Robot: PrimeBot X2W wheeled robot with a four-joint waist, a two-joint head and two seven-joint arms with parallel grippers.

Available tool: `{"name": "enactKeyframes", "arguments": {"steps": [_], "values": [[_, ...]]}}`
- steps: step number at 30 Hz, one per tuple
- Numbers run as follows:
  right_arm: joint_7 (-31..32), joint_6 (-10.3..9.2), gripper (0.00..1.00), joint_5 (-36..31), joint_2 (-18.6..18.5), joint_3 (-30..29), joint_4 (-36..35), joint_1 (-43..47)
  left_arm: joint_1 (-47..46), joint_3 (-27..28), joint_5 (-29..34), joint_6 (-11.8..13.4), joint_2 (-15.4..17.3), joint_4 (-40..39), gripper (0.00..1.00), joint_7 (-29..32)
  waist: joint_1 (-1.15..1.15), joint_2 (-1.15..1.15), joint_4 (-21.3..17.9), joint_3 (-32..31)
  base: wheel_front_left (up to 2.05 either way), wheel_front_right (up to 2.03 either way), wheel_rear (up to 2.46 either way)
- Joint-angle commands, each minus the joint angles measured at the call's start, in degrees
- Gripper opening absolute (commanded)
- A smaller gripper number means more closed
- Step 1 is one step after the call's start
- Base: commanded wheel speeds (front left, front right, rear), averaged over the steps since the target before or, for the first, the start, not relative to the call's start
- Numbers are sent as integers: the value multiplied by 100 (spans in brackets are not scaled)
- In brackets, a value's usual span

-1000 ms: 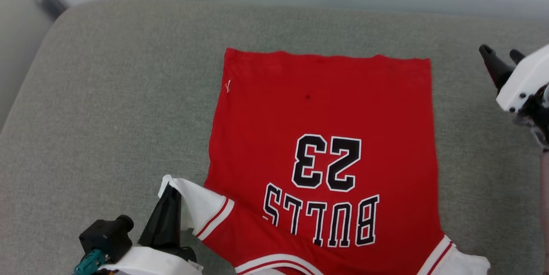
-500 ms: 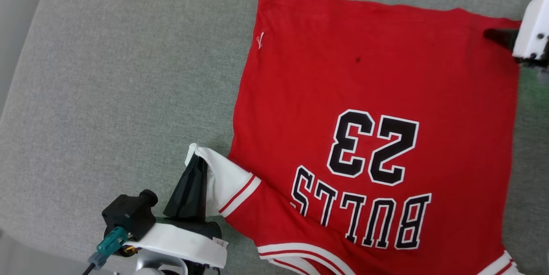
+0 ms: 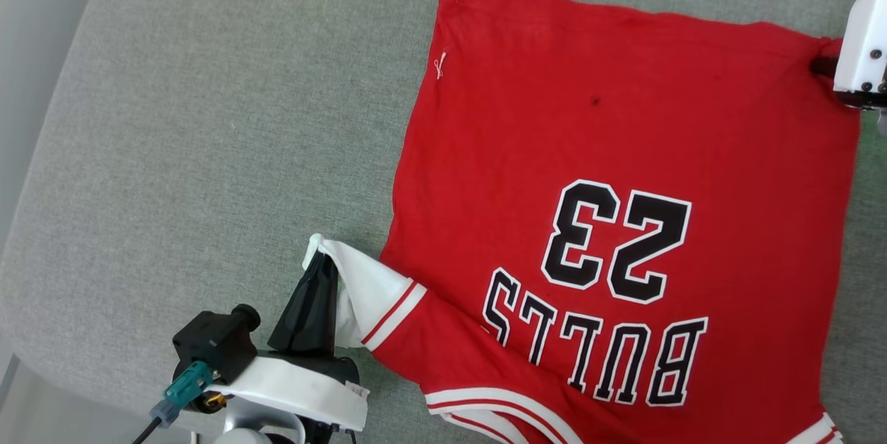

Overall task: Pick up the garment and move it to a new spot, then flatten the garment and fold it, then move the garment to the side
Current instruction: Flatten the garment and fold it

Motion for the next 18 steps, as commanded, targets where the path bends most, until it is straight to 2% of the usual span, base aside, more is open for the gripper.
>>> {"name": "enactKeyframes", "arguments": {"steps": [1,6,12,13,15,16,18], "values": [[8,-2,0,17,-53,54,-12,117,27,8,1,6,25,10,0,5,0,0,-32,-111,0,0,0],[-131,-2,0,233,-389,651,-496,243,209,36,-57,101,110,56,0,113,0,0,-191,-586,0,0,0],[-139,-2,0,843,-940,1348,-1379,979,586,131,-141,277,281,123,0,282,0,0,-565,-1358,0,0,0],[-125,-2,0,1010,-1174,1480,-1733,1368,739,183,-174,338,355,136,0,325,0,0,-731,-1602,0,0,0],[-146,-3,0,1218,-1383,1555,-2095,1854,909,247,-248,388,407,136,0,366,0,0,-924,-1858,0,0,0],[-109,-2,0,1427,-1664,1406,-2580,2751,1098,351,-326,477,496,82,0,405,0,0,-1191,-2153,0,0,0],[-109,-2,0,1542,-1730,1211,-2833,3370,1244,415,-350,550,579,52,0,452,0,0,-1393,-2317,0,0,0]]}}
